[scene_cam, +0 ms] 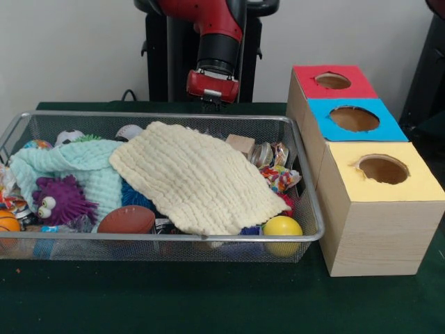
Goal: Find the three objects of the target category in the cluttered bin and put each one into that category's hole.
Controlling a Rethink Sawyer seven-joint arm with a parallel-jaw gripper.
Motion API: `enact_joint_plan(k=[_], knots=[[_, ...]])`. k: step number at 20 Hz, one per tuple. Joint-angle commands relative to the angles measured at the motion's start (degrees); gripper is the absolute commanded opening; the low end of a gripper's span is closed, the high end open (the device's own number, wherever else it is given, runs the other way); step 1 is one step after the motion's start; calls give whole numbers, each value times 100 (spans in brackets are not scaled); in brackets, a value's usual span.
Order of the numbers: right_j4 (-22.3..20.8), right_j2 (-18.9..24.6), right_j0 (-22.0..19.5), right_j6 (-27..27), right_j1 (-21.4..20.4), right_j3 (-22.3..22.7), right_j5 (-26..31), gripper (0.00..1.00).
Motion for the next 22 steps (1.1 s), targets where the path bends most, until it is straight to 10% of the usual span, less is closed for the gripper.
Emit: enact_joint_plan(k=[1, 22], knots=[[286, 410, -51, 1024, 275, -969, 1127, 0], [428, 503, 56, 944, -369, -396, 1942, 0]])
